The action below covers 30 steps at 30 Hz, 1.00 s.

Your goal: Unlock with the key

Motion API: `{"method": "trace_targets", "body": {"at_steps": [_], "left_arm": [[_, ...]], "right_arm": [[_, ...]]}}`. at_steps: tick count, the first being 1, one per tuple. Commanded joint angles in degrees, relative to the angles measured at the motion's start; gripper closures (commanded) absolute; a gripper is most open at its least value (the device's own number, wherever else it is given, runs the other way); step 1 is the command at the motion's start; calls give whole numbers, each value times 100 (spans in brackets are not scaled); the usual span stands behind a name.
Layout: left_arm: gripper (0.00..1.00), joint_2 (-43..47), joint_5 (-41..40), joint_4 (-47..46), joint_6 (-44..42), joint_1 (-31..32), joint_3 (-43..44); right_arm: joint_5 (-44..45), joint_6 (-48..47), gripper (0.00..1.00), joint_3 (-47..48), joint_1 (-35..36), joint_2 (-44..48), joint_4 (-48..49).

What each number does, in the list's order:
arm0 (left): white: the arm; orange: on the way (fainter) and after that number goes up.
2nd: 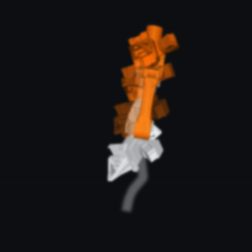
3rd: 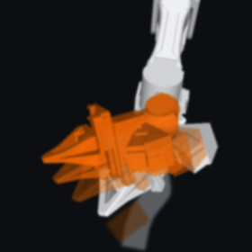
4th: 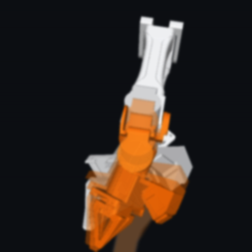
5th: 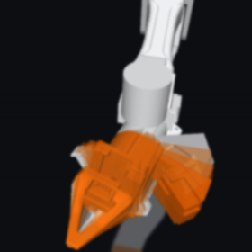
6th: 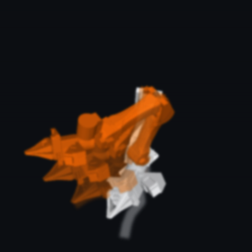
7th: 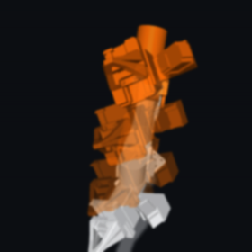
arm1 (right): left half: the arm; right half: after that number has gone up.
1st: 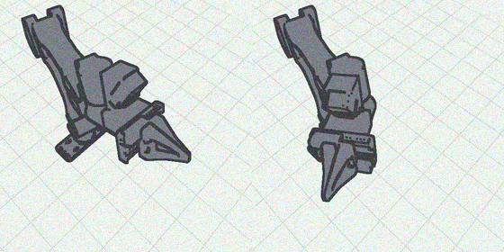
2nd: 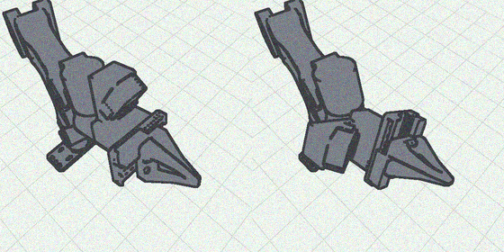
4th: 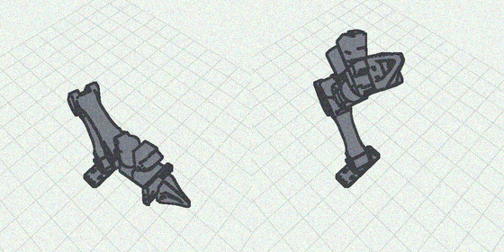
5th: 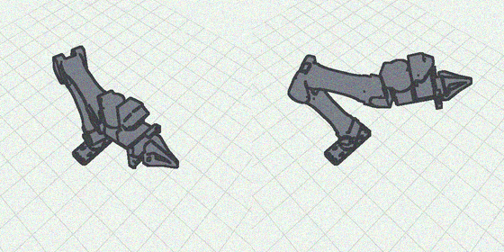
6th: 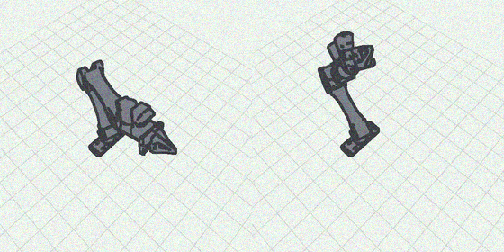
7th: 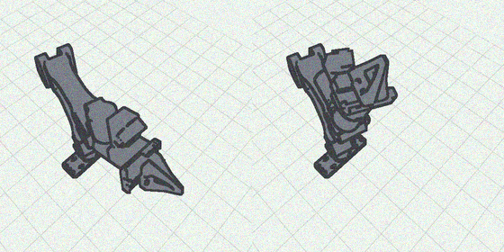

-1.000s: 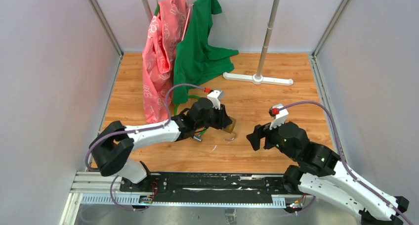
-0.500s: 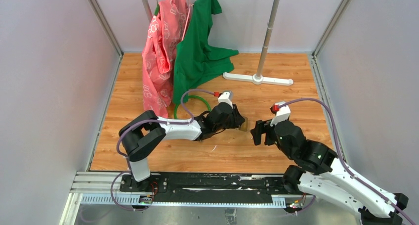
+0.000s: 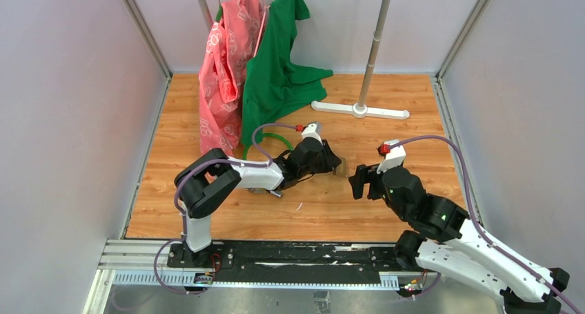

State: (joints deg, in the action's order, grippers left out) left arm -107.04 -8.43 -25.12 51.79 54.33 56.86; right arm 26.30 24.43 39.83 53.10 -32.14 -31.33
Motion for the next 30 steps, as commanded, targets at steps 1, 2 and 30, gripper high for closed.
{"method": "trace_targets", "body": {"at_steps": [1, 2, 30], "left_arm": [[72, -123, -112, -89, 14, -84, 49], [69, -125, -127, -89, 15, -88, 28], [9, 1967, -1309, 1044, -941, -124, -875]], "right_arm": [[174, 18, 16, -100, -54, 52, 118], [174, 23, 16, -111, -54, 69, 125], [164, 53, 18, -302, -52, -635, 472]]}}
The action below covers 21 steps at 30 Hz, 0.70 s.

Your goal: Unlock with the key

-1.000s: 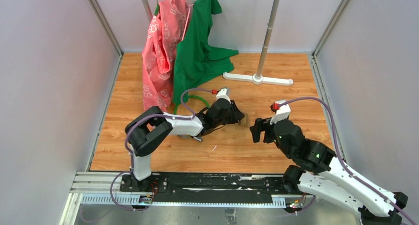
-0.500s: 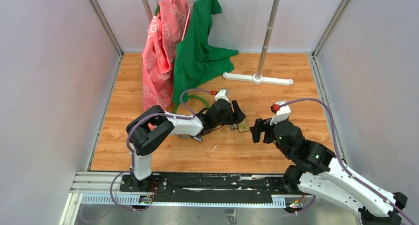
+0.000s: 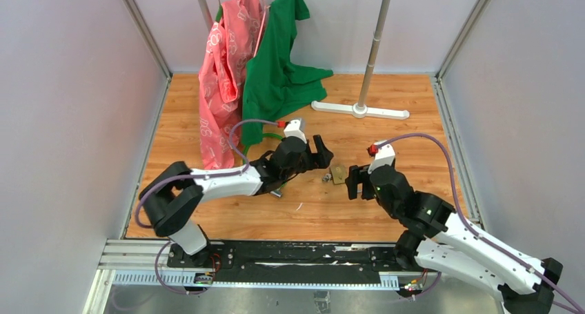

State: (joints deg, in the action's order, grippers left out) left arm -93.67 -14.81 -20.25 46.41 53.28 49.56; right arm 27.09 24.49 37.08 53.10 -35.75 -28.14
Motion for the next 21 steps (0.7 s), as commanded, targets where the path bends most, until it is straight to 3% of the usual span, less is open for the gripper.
{"method": "trace_targets", "body": {"at_steps": [1, 11, 21], "left_arm": [[9, 809, -815, 751, -480, -20, -215], [9, 2987, -2225, 2851, -752, -19, -1039], [6, 4454, -2963, 4522, -483, -23, -1435]], "right_arm": [[79, 14, 18, 13, -54, -446, 191], [-131, -309, 16, 555, -63, -2049, 333], [-1649, -252, 17, 1046, -641, -3506, 532]]}}
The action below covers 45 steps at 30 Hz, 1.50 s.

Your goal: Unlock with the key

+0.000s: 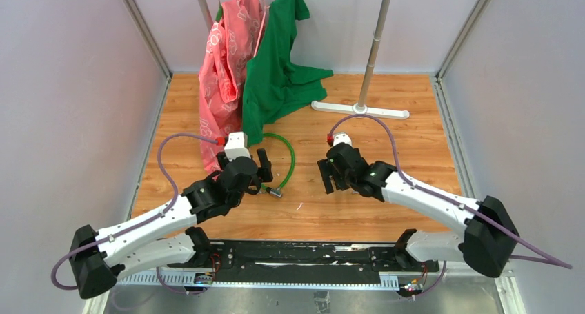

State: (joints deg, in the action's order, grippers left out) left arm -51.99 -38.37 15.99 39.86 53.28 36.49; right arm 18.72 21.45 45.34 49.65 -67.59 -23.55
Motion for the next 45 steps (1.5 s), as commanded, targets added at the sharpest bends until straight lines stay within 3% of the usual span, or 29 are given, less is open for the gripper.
{"method": "trace_targets", "body": {"at_steps": [1, 20, 36, 45], "left_arm": [[6, 358, -647, 987, 217, -20, -163], [8, 650, -702, 1107, 383, -19, -657], [11, 562, -619, 986, 406, -19, -765], [12, 515, -621, 914, 404, -19, -762]], "right_arm": [[-933, 67, 17, 247, -328, -419, 110], [-812, -83, 21, 598, -907, -1999, -489], [-328, -5, 22, 211, -1593, -1945, -730], [-1018, -145, 23, 541, -1542, -1607, -839]]}}
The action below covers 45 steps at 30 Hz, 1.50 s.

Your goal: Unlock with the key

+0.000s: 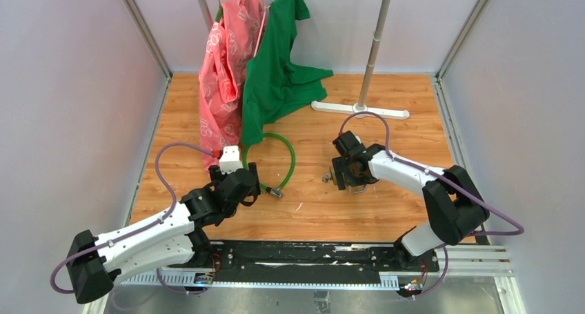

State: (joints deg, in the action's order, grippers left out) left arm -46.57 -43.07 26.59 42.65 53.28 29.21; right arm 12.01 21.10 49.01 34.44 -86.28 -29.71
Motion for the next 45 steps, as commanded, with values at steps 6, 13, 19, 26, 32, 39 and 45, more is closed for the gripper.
{"method": "trace_targets", "body": {"at_steps": [6, 13, 19, 26, 32, 39, 45], "left_arm": [[12, -10, -102, -172, 189, -19, -93], [13, 61, -56, -112, 260, -19, -112], [13, 55, -35, -106, 294, -19, -139], [13, -7, -17, -184, 275, -20, -170], [14, -103, 32, -258, 268, -19, -203], [15, -137, 142, -376, 212, -21, -254], [17, -123, 280, -557, 111, -26, -317]], "right_arm": [[-1100, -331, 23, 425, 173, 278, 136], [-519, -400, 21, 923, 125, -360, 99], [-328, -492, 21, 986, -41, -831, 93], [-159, -571, 21, 699, -493, -780, 88], [73, -509, 21, 490, -855, -569, 33], [458, -302, 21, 362, -1092, -252, -69], [517, -273, 21, 359, -1114, 91, -134]]}}
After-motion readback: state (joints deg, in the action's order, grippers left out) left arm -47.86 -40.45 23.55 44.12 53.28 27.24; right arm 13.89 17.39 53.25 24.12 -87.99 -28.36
